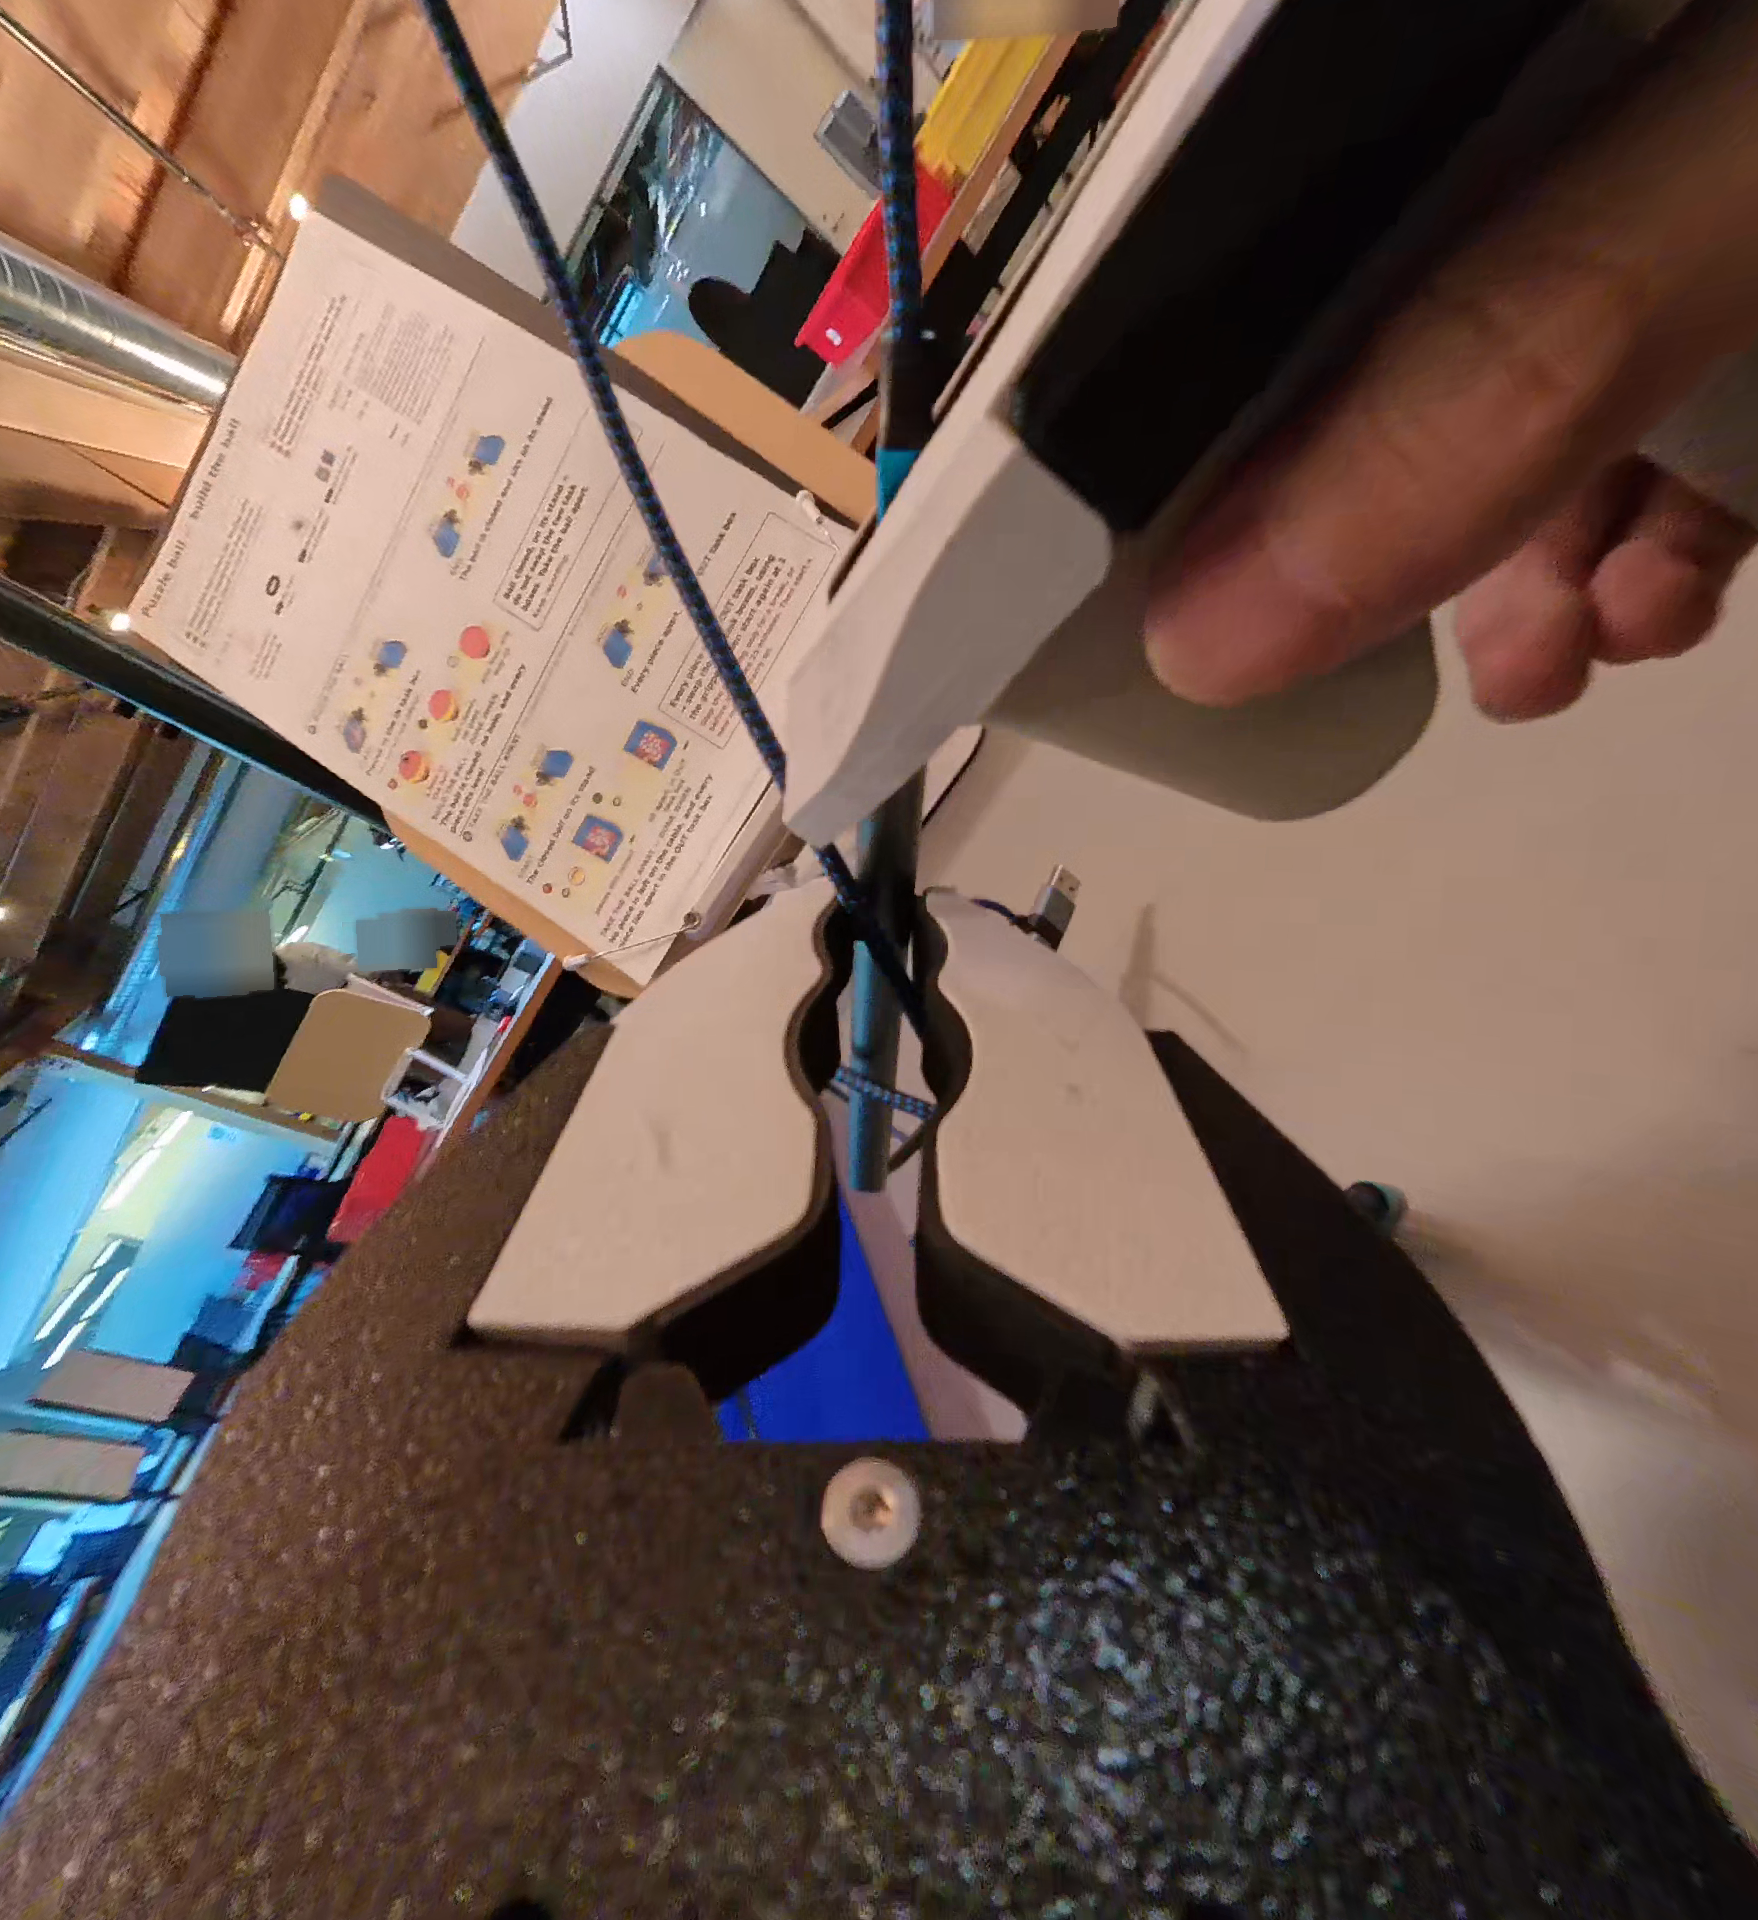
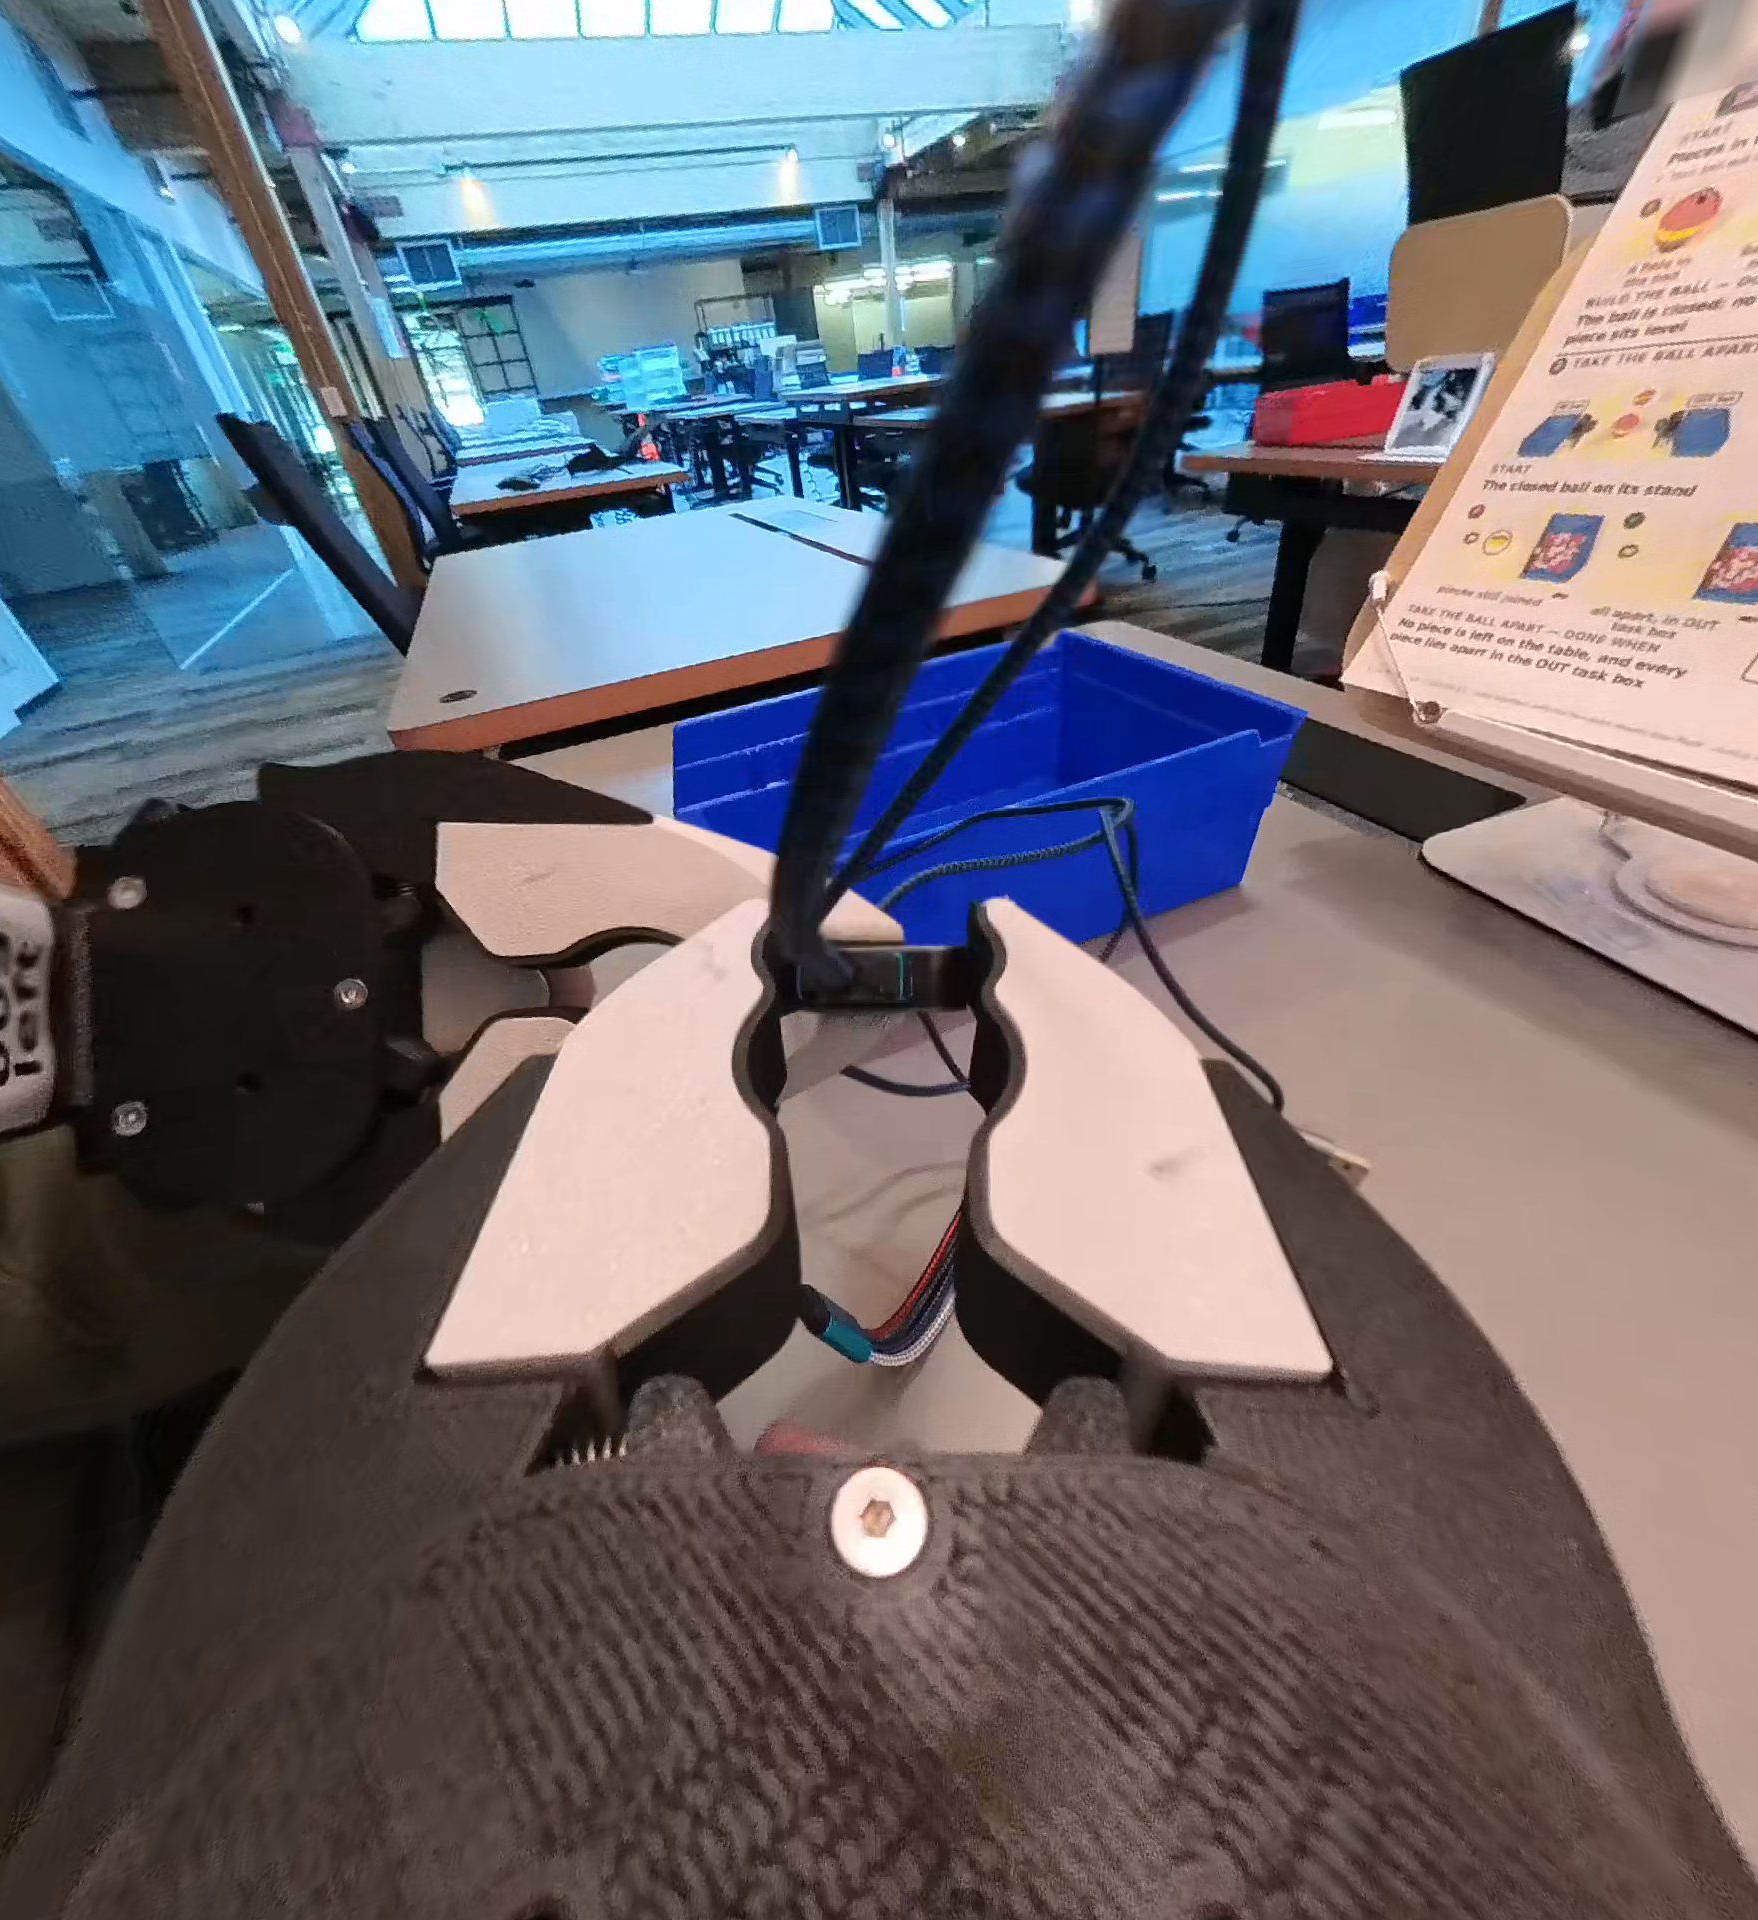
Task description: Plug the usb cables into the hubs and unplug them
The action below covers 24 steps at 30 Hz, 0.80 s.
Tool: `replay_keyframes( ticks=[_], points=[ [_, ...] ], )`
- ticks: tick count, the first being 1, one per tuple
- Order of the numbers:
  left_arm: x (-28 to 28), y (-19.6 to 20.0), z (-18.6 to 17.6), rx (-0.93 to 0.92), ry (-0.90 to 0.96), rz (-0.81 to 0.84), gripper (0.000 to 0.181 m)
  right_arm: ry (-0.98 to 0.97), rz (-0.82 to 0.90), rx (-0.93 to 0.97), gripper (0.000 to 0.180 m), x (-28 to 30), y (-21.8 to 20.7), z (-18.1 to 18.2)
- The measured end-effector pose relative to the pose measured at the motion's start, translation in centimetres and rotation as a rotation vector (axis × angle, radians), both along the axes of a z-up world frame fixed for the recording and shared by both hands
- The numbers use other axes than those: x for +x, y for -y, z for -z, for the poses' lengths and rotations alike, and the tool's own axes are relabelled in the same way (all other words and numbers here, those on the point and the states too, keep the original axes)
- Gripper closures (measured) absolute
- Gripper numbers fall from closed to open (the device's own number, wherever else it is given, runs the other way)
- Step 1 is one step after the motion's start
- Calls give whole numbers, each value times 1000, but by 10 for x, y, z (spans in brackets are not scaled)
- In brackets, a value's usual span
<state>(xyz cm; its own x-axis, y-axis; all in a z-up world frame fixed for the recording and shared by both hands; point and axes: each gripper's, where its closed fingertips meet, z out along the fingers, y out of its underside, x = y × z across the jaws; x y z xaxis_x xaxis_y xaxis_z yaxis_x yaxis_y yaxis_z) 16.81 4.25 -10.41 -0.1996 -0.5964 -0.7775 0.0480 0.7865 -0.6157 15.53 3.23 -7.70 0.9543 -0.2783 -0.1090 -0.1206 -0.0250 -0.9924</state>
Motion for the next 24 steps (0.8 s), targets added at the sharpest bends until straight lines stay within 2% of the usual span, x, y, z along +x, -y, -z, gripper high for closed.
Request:
replay_keyframes(
  ticks=[1,3,5,9,11,14,18,23,24],
  points=[
    [0,2,2,-20,-7,25,171,-8,-23,4,147,0,1,0],
    [-4,11,1,-102,-15,113,166,5,-90,61,147,-4,6,-6],
    [-12,20,-2,-204,-44,230,147,-14,-149,134,148,-6,15,-16],
    [-34,22,-13,-524,-132,454,126,-61,-206,242,147,-4,34,-30],
    [-44,14,-15,-695,-181,536,125,-60,-214,276,147,-3,41,-35],
    [-57,2,-6,-843,-292,625,120,-65,-212,321,147,-1,47,-42],
    [-57,-12,4,-952,-405,583,122,-48,-239,356,147,-7,48,-50],
    [-84,22,-7,-1009,-513,814,127,-47,-308,450,147,-23,48,-68],
    [-84,28,-2,-998,-531,815,126,-53,-329,454,147,-27,46,-69]
  ],
)
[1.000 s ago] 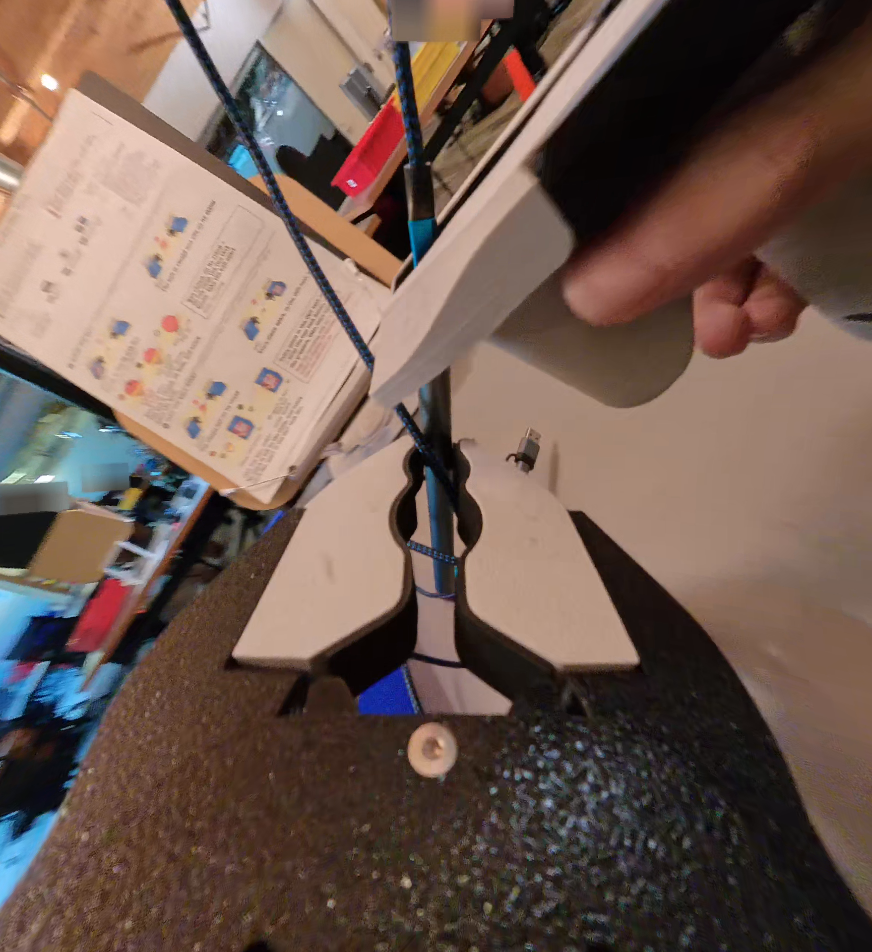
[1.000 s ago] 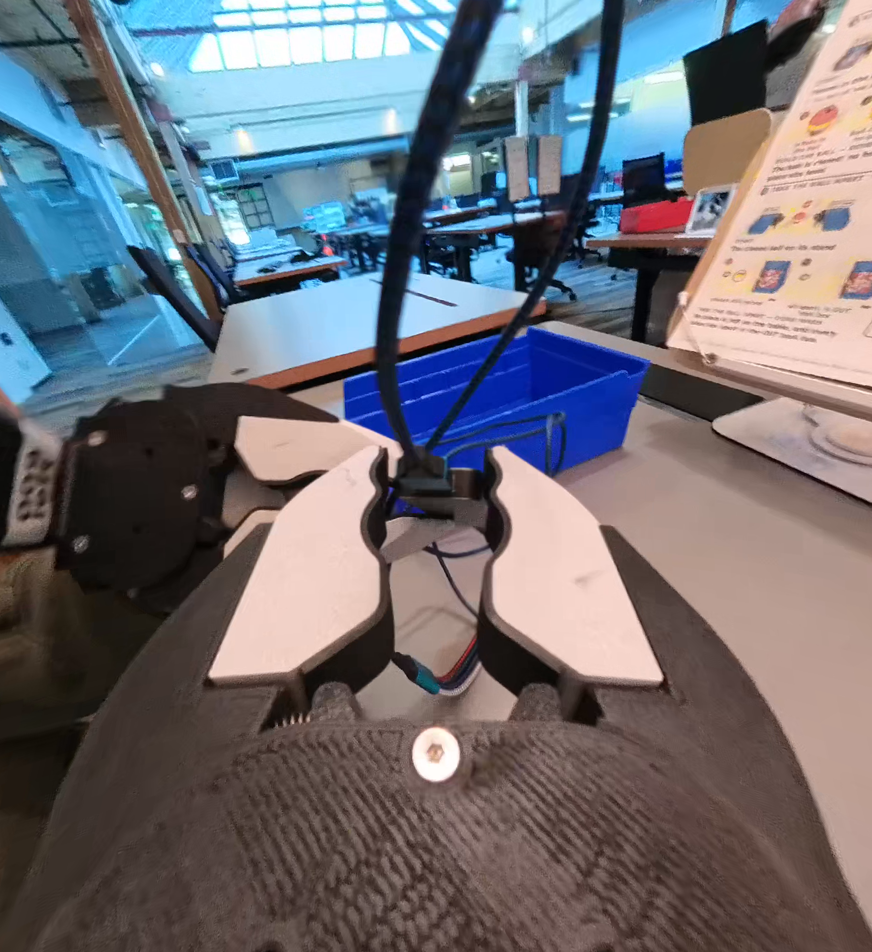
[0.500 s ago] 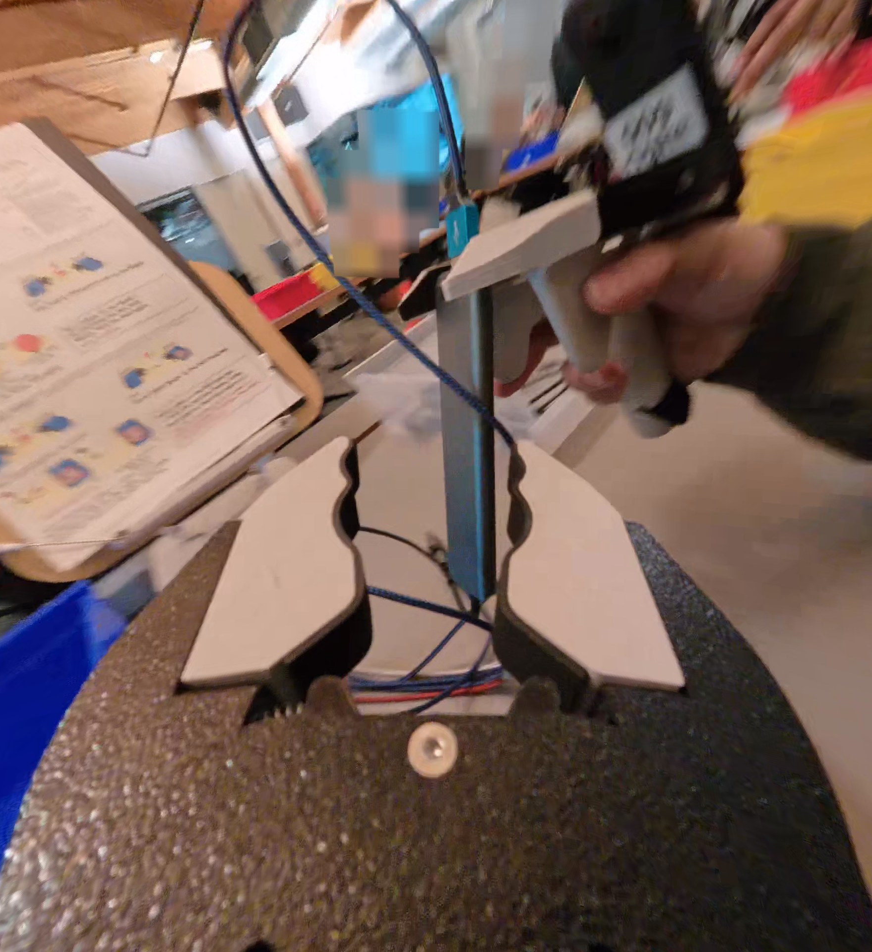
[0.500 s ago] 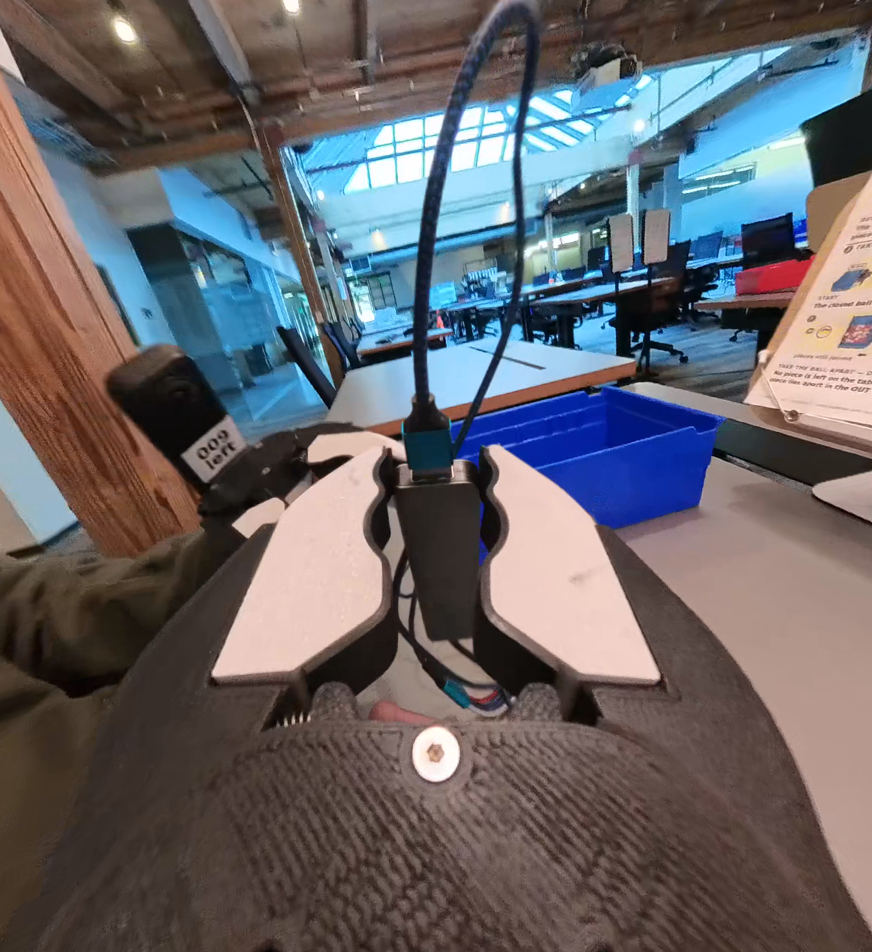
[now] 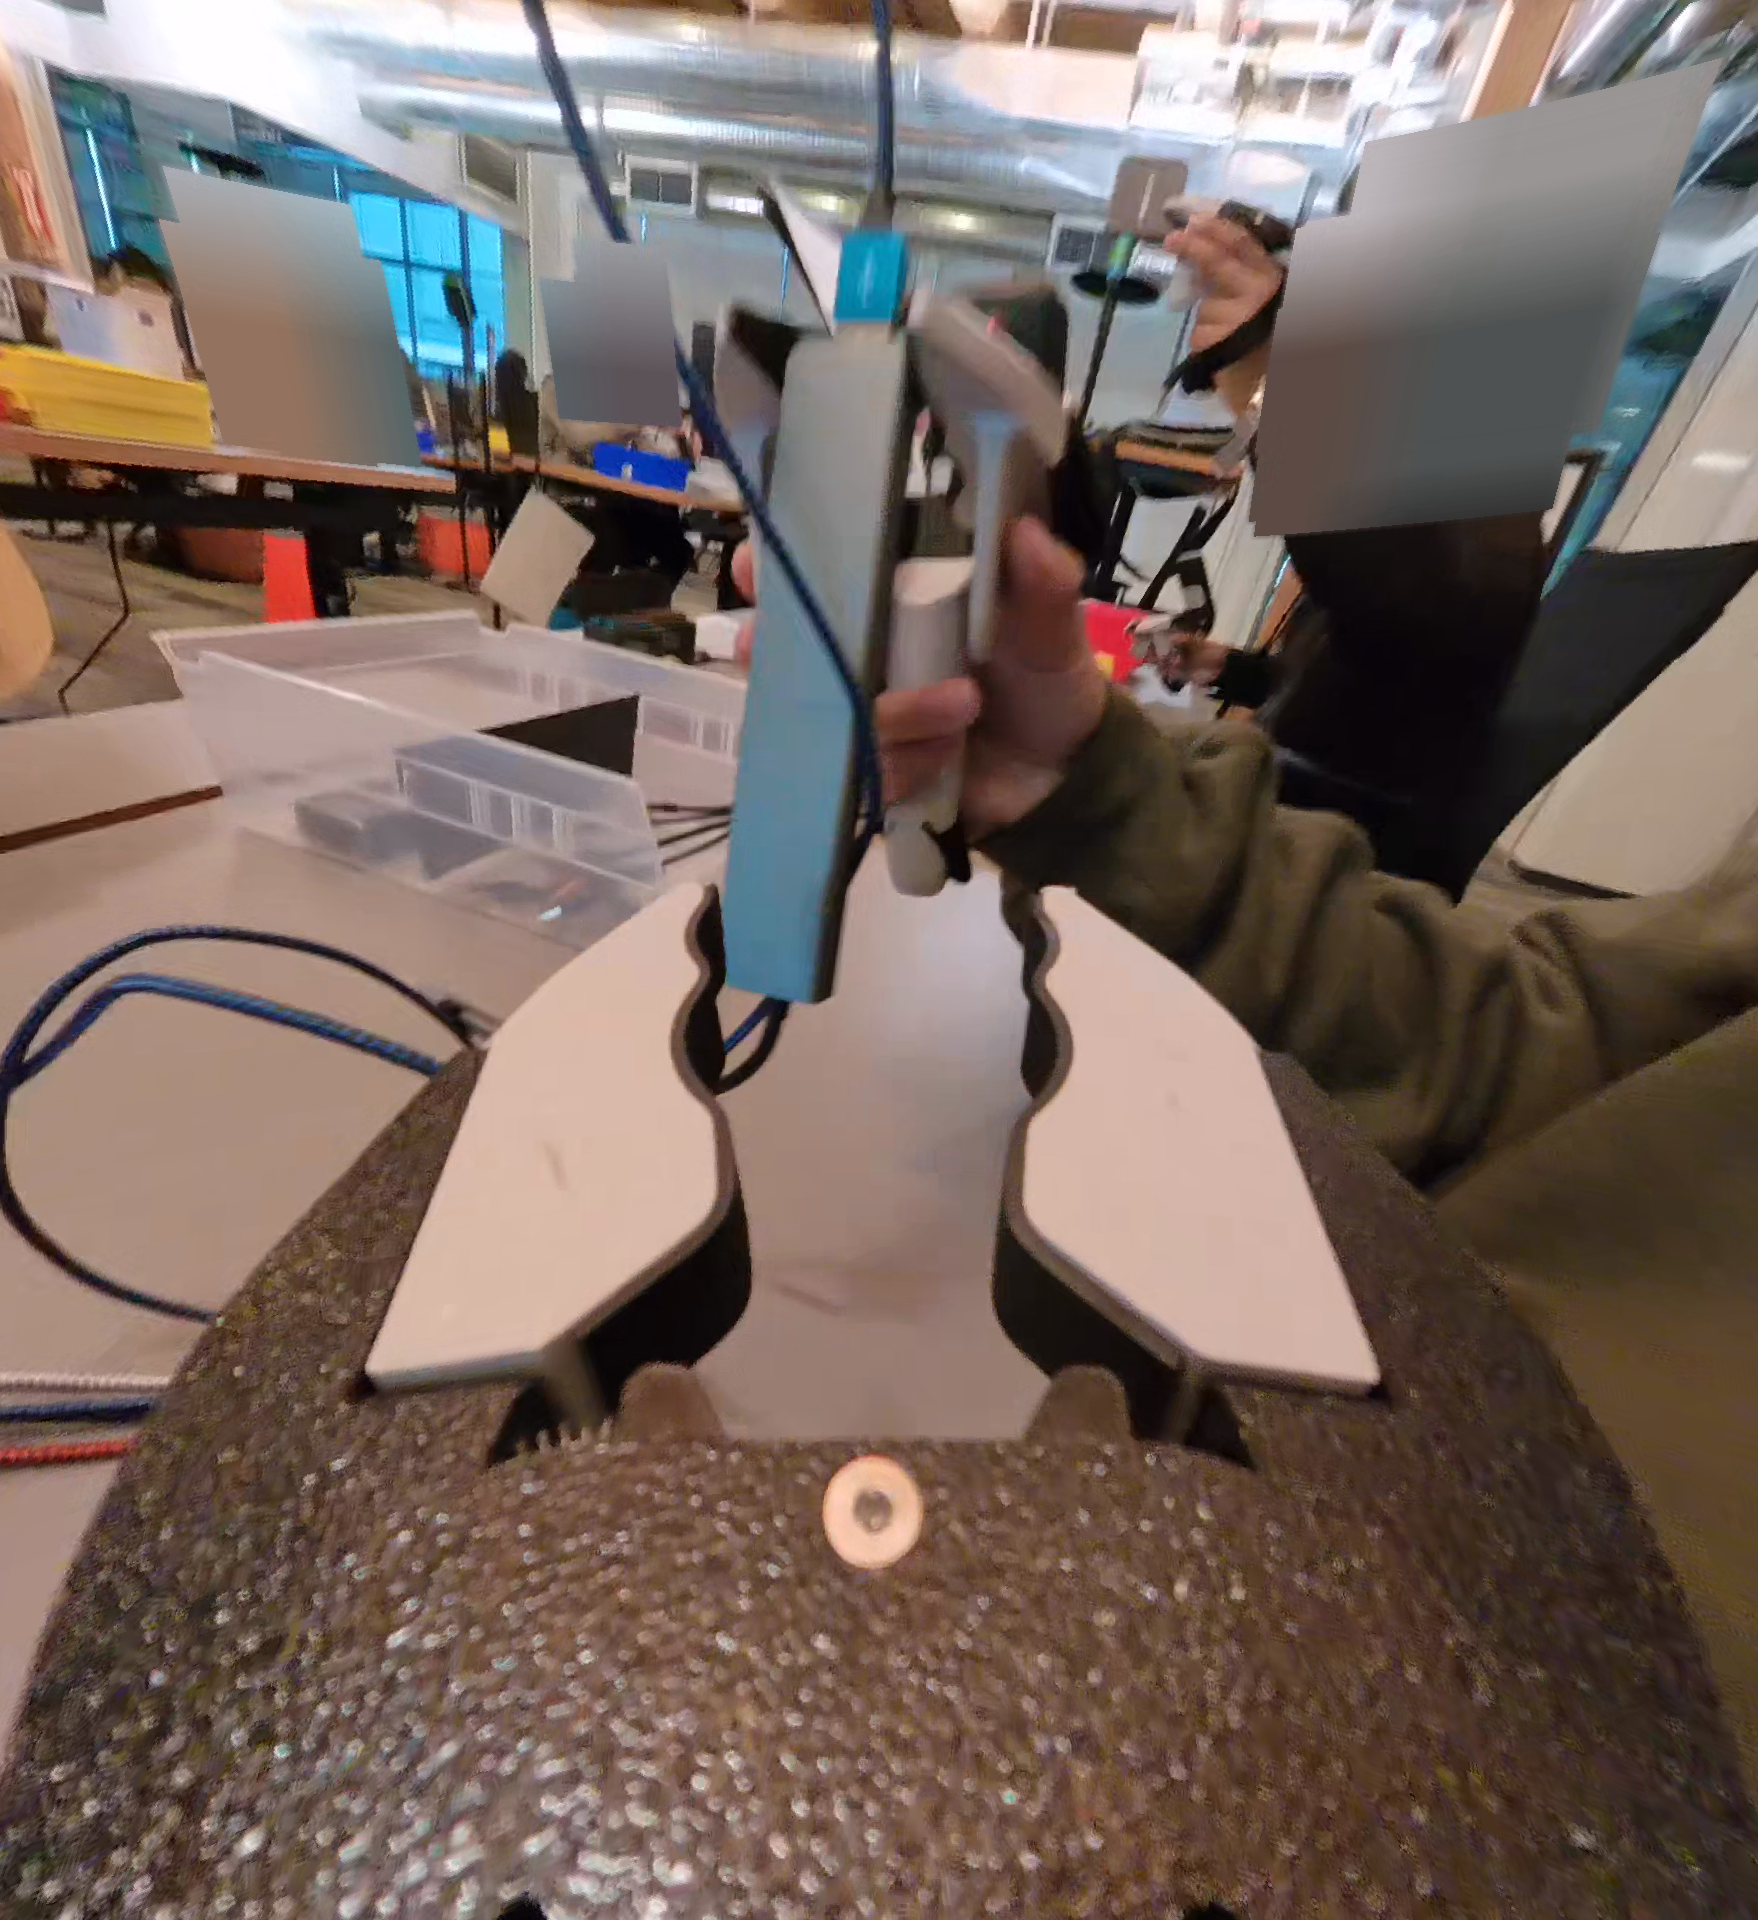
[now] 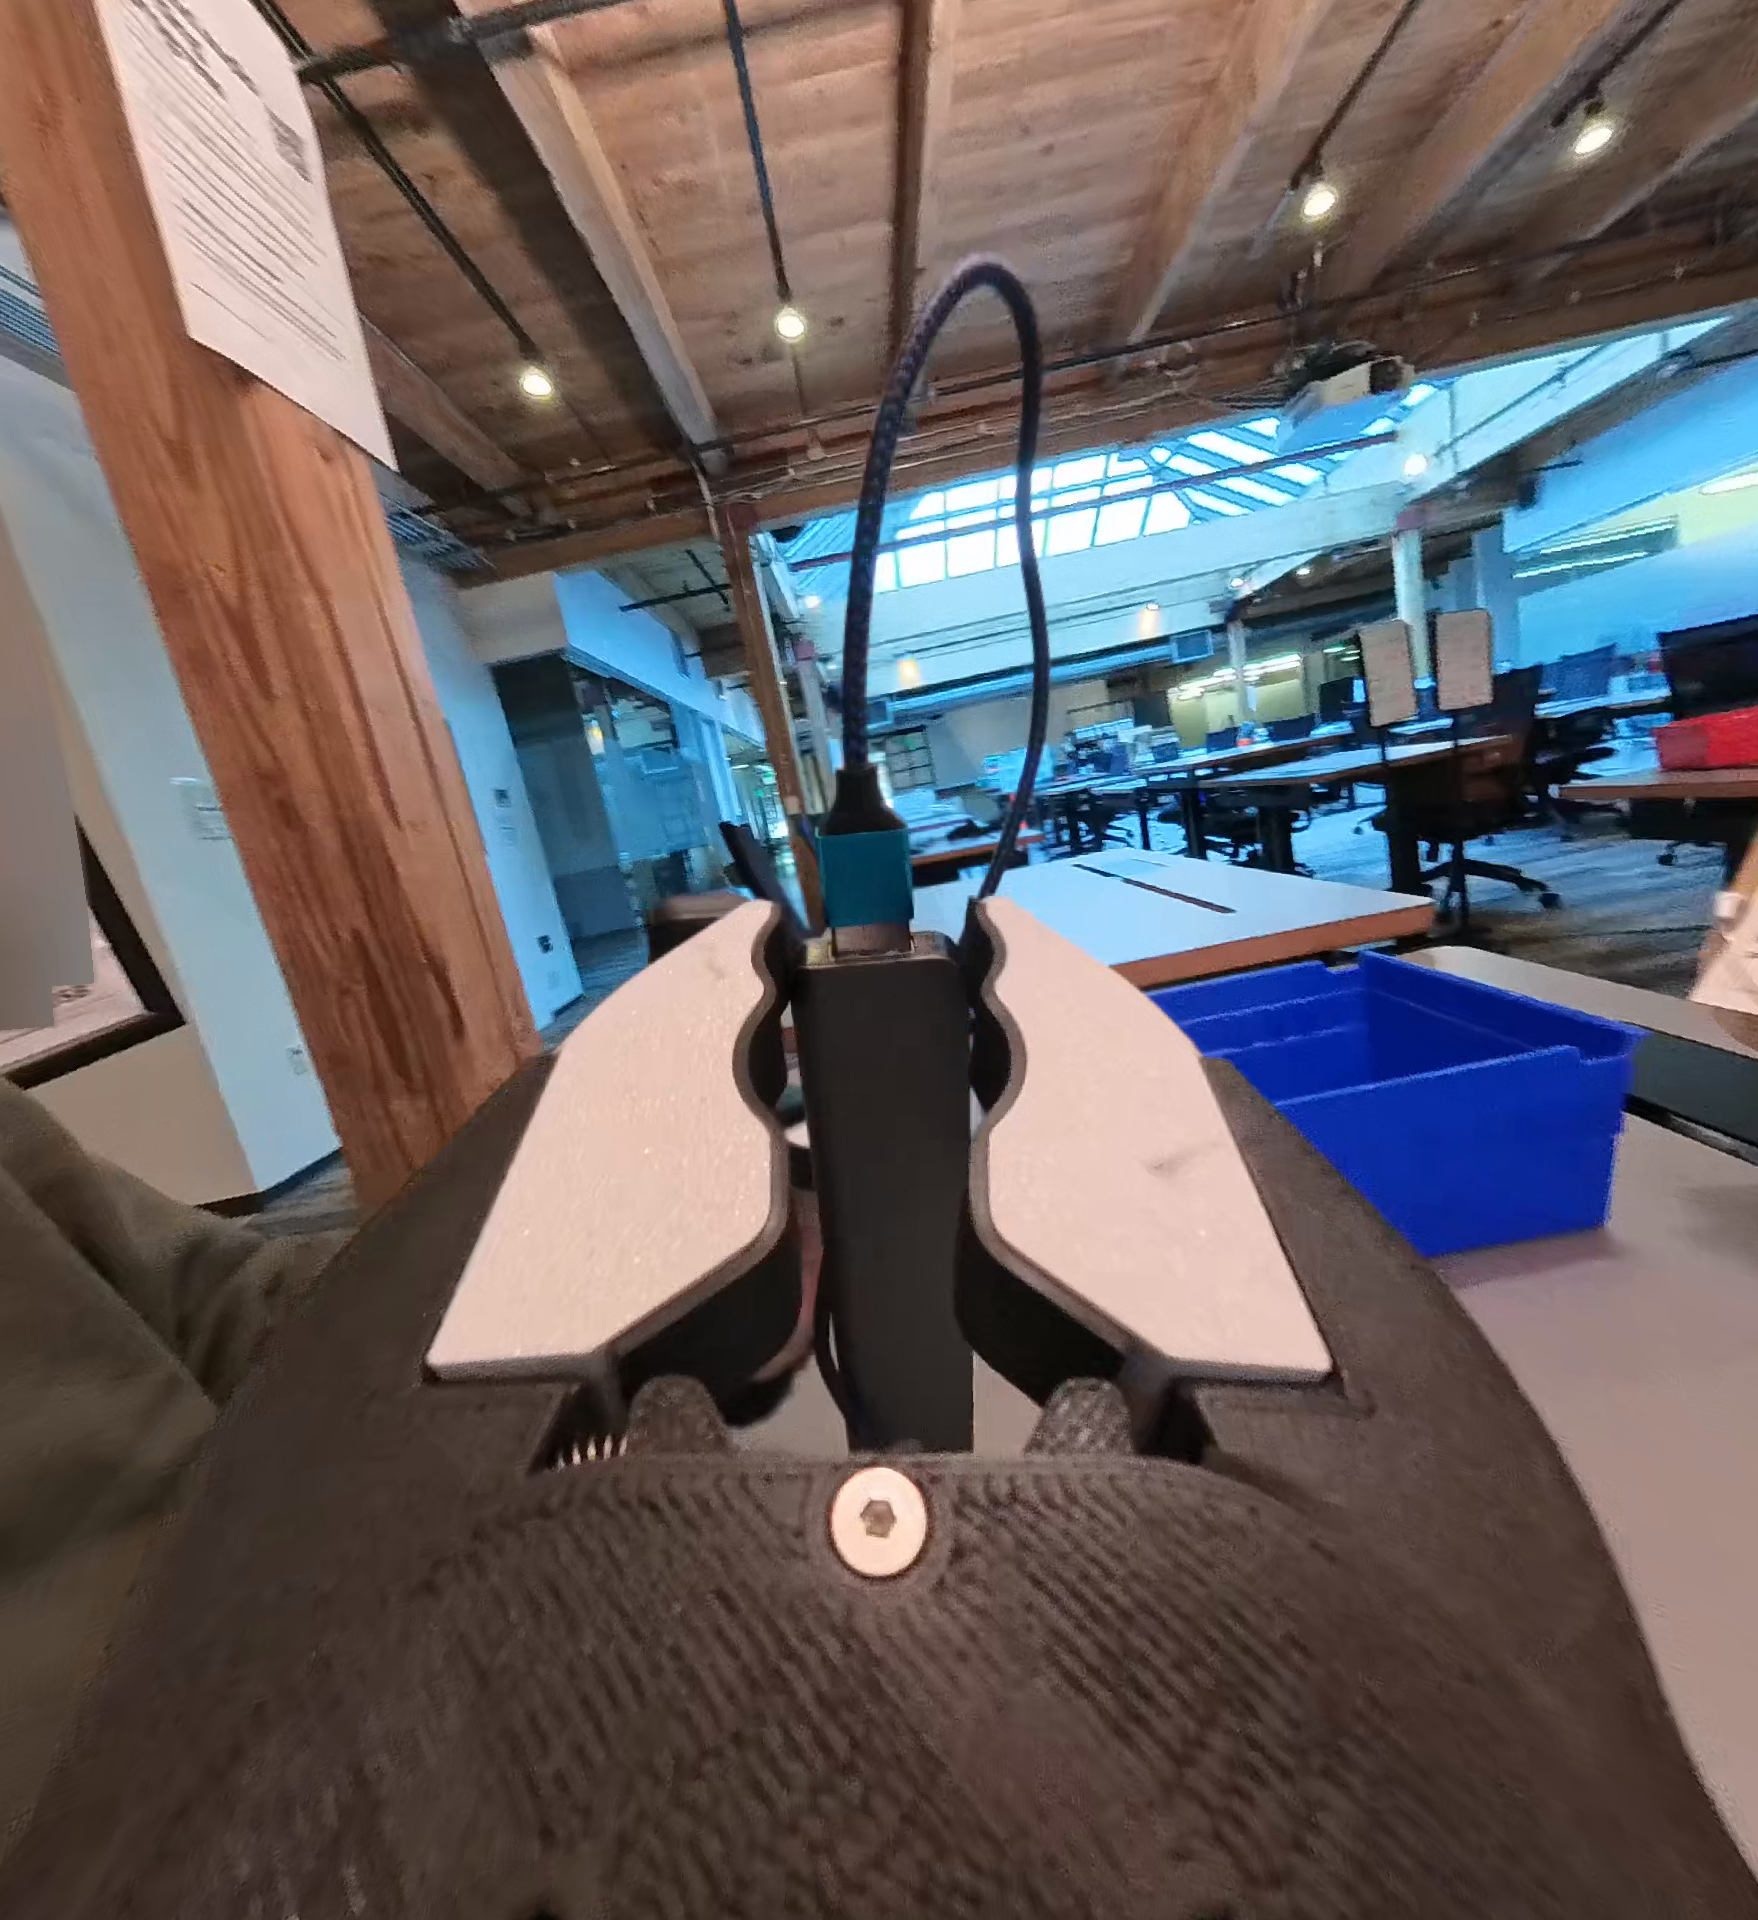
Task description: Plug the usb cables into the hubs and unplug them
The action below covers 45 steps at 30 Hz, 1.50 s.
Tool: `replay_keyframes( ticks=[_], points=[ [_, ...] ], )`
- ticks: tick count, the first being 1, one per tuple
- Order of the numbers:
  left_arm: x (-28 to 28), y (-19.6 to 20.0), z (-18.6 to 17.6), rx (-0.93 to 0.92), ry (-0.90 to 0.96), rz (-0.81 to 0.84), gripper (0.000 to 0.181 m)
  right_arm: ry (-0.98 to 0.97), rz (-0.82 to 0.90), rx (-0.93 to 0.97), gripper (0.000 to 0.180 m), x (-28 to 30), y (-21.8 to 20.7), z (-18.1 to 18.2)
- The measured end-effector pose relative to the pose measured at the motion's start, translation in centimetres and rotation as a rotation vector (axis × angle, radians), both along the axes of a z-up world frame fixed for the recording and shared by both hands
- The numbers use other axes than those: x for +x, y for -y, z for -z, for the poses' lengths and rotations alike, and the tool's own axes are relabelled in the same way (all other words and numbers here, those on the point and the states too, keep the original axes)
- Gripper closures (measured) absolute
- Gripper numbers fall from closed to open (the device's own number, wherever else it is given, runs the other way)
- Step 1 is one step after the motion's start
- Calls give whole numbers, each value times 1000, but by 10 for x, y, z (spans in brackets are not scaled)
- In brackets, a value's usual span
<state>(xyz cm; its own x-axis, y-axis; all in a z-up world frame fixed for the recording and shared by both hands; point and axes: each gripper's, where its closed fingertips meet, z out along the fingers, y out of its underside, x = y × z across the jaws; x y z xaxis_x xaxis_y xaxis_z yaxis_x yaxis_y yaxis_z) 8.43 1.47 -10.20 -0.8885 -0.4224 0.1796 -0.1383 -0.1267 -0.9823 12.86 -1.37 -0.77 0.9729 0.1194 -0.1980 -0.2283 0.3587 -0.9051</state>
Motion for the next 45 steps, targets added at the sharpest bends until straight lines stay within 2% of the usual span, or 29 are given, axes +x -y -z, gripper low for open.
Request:
replay_keyframes(
  ticks=[3,5,8,9,10,11,15,18,20,23,27,29,31,33,35,36,38,41,45],
  points=[
    [19,6,19,103,37,-124,120,-1,-56,14,147,-12,-6,-4],
    [18,14,24,115,82,-109,122,-4,-86,17,147,-18,-11,-5],
    [15,28,42,155,24,-43,122,0,-136,28,147,-29,-17,-7],
    [13,32,45,156,26,-24,127,-3,-141,31,147,-30,-18,-7],
    [11,35,45,141,44,-13,135,2,-139,29,147,-31,-19,-7],
    [8,36,45,136,78,5,151,13,-130,25,147,-30,-20,-6],
    [7,29,41,160,140,-9,152,38,-130,42,147,-30,-11,-10],
    [6,12,23,134,196,-44,152,14,-92,54,148,-20,1,-14],
    [6,-3,8,146,233,-92,152,13,3,-45,149,-4,7,-3],
    [4,-22,-7,217,286,-146,153,133,87,-210,140,3,13,17],
    [7,-41,-17,247,312,-207,153,283,117,-499,126,2,16,57],
    [10,-50,-19,240,299,-227,153,321,220,-666,122,18,26,76],
    [15,-59,-15,274,290,-262,153,394,362,-716,118,33,39,69],
    [17,-64,-7,359,294,-278,153,547,465,-610,118,27,42,38],
    [17,-64,1,439,304,-271,153,687,429,-513,119,-4,30,18],
    [16,-61,4,469,313,-259,153,741,382,-517,119,-19,19,20],
    [12,-54,10,517,334,-231,153,821,300,-603,118,-38,-4,38],
    [4,-44,17,585,376,-173,153,890,290,-773,119,-31,-25,74],
    [0,-40,27,654,400,-140,153,878,214,-886,132,-26,-30,105]
  ],
)
